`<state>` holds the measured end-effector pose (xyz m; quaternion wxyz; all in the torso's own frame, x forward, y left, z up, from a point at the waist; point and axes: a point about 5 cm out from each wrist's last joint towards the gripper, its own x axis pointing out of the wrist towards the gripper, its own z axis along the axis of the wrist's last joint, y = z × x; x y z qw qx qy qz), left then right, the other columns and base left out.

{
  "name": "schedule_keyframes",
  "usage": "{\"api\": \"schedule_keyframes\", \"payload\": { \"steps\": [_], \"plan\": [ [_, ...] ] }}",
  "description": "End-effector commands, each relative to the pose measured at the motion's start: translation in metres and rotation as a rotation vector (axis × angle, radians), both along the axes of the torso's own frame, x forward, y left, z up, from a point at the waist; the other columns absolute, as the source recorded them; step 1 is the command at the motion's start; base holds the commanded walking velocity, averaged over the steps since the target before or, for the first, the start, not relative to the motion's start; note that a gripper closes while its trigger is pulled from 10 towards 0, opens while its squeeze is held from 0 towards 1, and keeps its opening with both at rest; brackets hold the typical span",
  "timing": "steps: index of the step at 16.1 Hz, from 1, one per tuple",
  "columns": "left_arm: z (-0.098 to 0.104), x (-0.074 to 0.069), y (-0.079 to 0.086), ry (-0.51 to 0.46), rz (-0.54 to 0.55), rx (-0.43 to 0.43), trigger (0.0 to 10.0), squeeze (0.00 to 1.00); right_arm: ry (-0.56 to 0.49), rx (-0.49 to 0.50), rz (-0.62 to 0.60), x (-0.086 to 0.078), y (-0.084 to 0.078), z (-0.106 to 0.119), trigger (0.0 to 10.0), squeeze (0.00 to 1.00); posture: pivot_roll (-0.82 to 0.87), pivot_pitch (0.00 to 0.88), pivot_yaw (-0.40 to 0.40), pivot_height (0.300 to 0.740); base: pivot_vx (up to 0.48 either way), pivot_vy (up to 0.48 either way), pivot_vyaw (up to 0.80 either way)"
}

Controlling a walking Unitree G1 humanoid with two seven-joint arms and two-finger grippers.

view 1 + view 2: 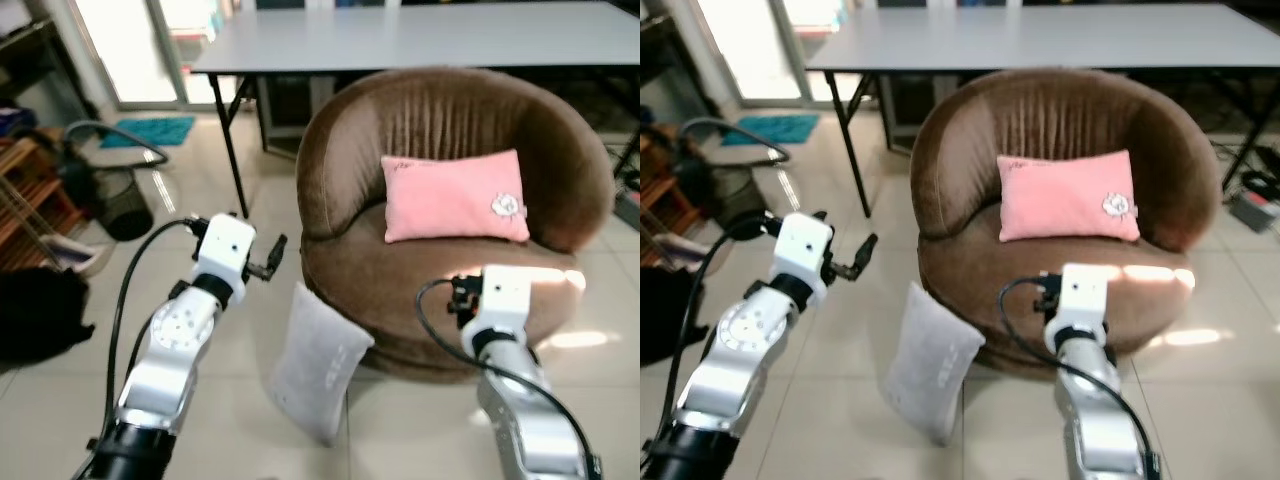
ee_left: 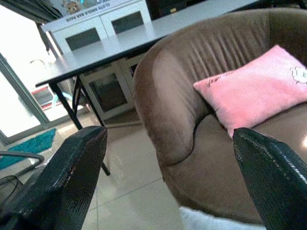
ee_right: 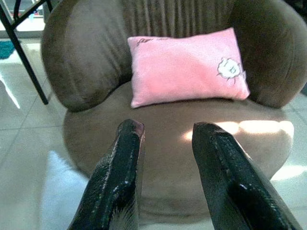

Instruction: Move the pillow to the sofa from floor

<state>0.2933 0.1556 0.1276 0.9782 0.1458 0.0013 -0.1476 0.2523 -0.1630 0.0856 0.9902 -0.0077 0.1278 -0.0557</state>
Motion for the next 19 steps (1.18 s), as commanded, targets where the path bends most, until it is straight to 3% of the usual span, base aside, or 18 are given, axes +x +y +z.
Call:
{"api": "schedule_keyframes", "payload": {
  "steps": [1, 7, 19],
  "plan": [
    [0.0028, 0.0022, 0.0037, -0.011, 0.005, 0.012, 10.0, 0.0, -0.006, -0.002, 0.009, 0.0006, 0.0029, 0.0005, 10.0, 0.0, -0.04, 0.0, 0.07, 0.74, 0.0, 0.428, -0.43],
    [0.0044, 0.0075, 0.0014, -0.02, -0.007, 0.015, 10.0, 0.0, -0.002, 0.003, -0.002, 0.0009, 0.0021, -0.0017, 10.0, 0.0, -0.05, 0.0, 0.077, 0.74, 0.0, 0.441, -0.51],
    [0.002, 0.0098, 0.0002, -0.016, -0.012, 0.026, 10.0, 0.0, -0.001, 0.006, -0.014, 0.0009, 0.001, -0.0031, 10.0, 0.0, -0.05, 0.0, 0.084, 0.74, 0.0, 0.48, -0.8]
  ]
}}
